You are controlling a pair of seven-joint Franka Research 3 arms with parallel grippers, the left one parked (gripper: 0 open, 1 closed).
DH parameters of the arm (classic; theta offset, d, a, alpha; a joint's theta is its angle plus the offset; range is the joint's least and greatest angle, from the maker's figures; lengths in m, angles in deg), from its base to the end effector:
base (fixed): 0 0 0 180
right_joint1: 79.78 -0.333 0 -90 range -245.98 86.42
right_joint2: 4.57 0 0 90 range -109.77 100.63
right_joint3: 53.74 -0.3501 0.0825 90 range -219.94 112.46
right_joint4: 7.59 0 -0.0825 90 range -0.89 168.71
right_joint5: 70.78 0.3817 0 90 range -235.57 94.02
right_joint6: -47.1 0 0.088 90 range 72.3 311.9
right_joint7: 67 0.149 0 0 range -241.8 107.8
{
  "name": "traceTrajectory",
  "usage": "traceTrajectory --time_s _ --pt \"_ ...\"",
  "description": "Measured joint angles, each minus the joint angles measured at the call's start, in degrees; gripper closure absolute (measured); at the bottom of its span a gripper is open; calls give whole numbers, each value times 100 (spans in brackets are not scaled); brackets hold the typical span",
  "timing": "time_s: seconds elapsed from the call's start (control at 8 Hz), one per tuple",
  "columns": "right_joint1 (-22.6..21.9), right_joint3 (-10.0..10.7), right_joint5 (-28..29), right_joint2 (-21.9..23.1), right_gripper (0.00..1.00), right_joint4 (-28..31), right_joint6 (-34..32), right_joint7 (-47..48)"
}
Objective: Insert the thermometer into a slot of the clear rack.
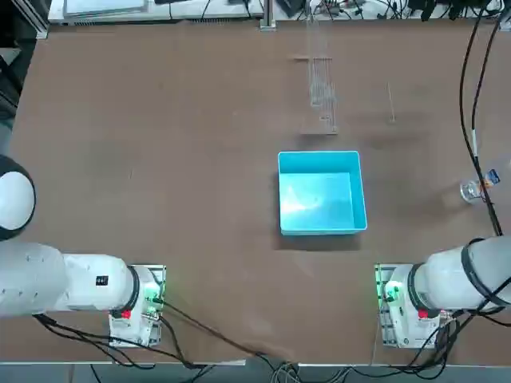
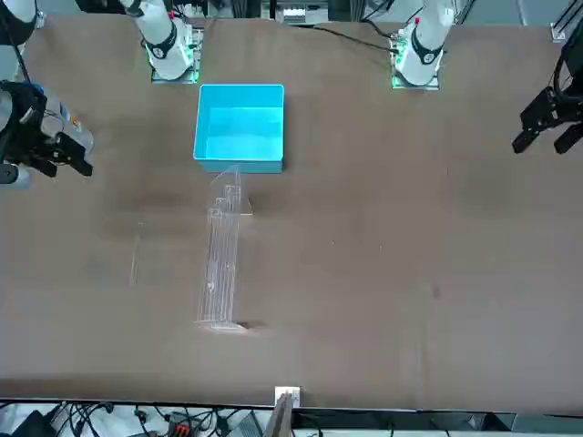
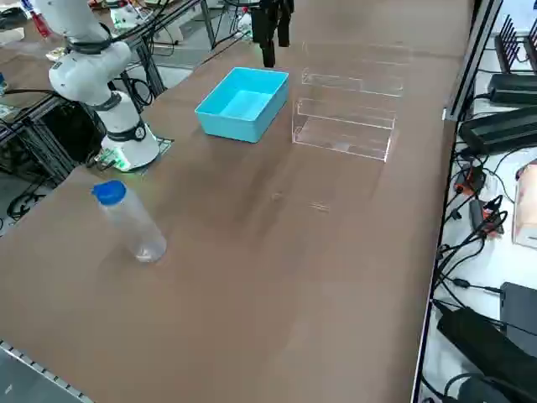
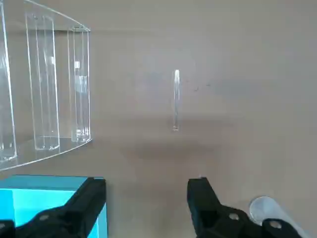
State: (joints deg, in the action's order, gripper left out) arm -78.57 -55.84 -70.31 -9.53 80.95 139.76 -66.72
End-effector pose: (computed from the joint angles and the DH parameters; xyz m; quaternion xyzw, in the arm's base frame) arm 0.5842 0.0094 0.5835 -0.9999 -0.0050 0.0074 0.0056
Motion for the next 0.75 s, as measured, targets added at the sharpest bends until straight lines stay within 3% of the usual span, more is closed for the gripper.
traceTrajectory --time_s 0.75 --pt "-4 -13 -3 3 0 -8 49 -1"
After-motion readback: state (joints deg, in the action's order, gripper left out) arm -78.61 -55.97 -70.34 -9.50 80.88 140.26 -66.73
